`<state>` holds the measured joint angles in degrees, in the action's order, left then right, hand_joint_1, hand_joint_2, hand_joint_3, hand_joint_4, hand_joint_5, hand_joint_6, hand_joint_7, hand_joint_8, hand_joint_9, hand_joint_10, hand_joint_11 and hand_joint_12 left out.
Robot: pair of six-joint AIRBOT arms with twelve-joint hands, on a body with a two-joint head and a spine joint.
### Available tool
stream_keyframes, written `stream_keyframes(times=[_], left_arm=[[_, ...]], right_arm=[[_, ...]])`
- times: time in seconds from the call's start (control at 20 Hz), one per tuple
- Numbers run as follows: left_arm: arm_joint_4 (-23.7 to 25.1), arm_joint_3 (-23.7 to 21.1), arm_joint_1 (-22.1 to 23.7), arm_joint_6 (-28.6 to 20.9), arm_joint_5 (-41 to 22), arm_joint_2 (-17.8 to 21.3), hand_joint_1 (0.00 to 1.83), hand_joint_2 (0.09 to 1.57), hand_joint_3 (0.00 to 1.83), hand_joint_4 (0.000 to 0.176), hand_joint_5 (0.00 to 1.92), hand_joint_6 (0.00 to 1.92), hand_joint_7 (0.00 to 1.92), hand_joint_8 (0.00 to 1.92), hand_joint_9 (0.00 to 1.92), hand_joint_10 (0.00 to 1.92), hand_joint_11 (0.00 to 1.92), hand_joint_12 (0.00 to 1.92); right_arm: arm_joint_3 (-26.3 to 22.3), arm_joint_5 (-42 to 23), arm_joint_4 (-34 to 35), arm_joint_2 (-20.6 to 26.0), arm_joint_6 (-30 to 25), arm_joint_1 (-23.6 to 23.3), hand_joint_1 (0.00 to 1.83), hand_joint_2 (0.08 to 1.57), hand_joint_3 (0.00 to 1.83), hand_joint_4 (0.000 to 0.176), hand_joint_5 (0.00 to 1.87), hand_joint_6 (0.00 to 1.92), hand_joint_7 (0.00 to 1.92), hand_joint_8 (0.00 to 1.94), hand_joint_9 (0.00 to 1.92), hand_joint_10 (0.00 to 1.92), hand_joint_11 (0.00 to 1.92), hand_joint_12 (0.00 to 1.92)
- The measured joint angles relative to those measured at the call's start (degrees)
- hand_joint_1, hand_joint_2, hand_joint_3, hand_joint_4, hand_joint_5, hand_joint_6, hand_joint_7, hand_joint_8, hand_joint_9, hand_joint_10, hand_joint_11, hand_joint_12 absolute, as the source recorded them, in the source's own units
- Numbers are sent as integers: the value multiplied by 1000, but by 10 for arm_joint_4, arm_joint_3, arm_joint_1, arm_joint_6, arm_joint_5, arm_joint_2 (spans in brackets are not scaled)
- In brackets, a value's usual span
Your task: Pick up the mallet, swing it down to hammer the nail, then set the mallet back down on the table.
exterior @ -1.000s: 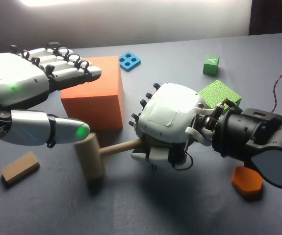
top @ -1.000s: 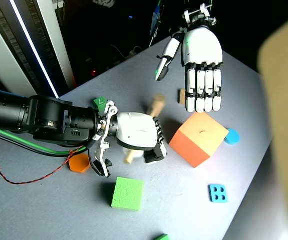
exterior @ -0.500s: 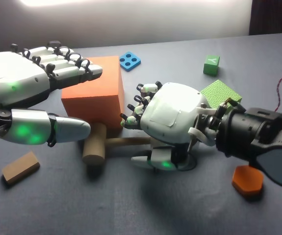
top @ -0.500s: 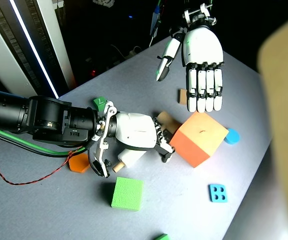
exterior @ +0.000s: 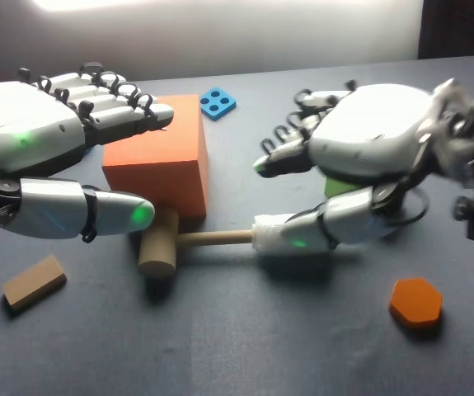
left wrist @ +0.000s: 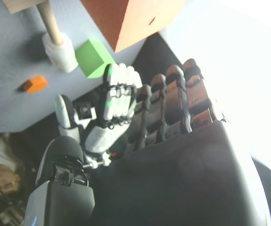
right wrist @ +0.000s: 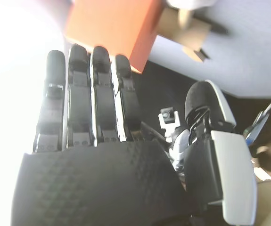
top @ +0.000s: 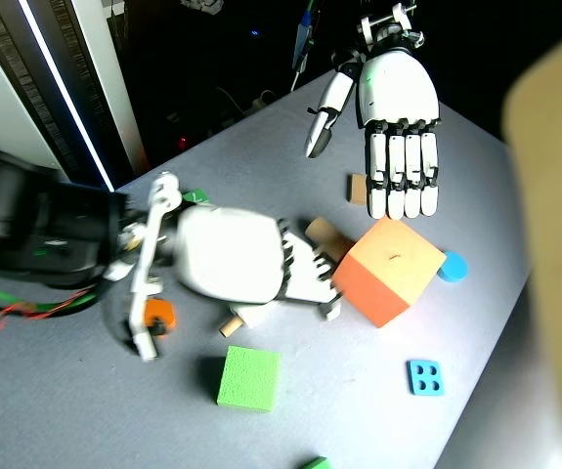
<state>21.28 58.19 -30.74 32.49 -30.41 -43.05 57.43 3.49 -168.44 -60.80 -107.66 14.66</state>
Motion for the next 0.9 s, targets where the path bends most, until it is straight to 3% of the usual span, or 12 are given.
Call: stream_keyframes(times=[0.25,0.4,0.55,0.65,0.7,0.75,0.8,0.85,0.9], left_arm=[[0,0,11,0,0,0,0,1215,0,0,133,2,132,3,101,3,0,178],[0,0,11,0,0,0,0,1214,0,0,215,5,276,6,263,3,0,462],[-1,-6,11,0,3,0,0,1212,0,0,339,5,504,22,439,23,0,698],[1,-18,11,4,10,0,0,1226,4,0,419,19,574,28,491,34,0,841],[3,-20,11,6,13,0,0,1230,3,0,464,34,609,44,483,30,0,528],[2,-22,11,8,13,0,0,1238,4,0,495,50,635,71,501,44,0,367],[1,-23,13,10,15,0,0,1223,6,0,279,709,153,1218,99,1214,0,1400],[0,-25,18,12,18,0,0,1240,4,0,134,1443,135,1615,74,1692,0,1812],[1,-27,22,16,21,-1,0,1257,5,0,34,1794,106,1788,93,1875,102,1899]], right_arm=[[-58,-67,-1,83,-71,-60,294,1215,1,0,566,16,603,16,567,29,175,965],[-95,-98,-1,120,-73,-72,327,1242,0,0,705,33,769,41,734,65,263,1087],[-103,-71,-2,135,-72,-69,337,1249,0,0,832,48,915,75,877,138,380,1214],[-104,-51,-2,133,-63,-41,357,1241,0,0,947,72,980,179,822,521,436,1359],[-105,-49,-1,132,-57,-32,353,1241,1,0,838,480,801,759,670,1032,442,1516],[-106,-48,-2,133,-53,-32,380,1239,0,0,644,1151,639,1351,581,1346,440,1622],[-106,-42,-2,133,-52,-32,390,1239,0,0,542,1524,577,1640,530,1668,454,1800],[-106,-34,-2,133,-52,-32,389,1247,2,0,483,1824,525,1881,522,1870,495,1897],[-106,-29,-2,133,-52,-32,450,1240,0,0,513,1902,570,1929,604,1911,605,1916]])
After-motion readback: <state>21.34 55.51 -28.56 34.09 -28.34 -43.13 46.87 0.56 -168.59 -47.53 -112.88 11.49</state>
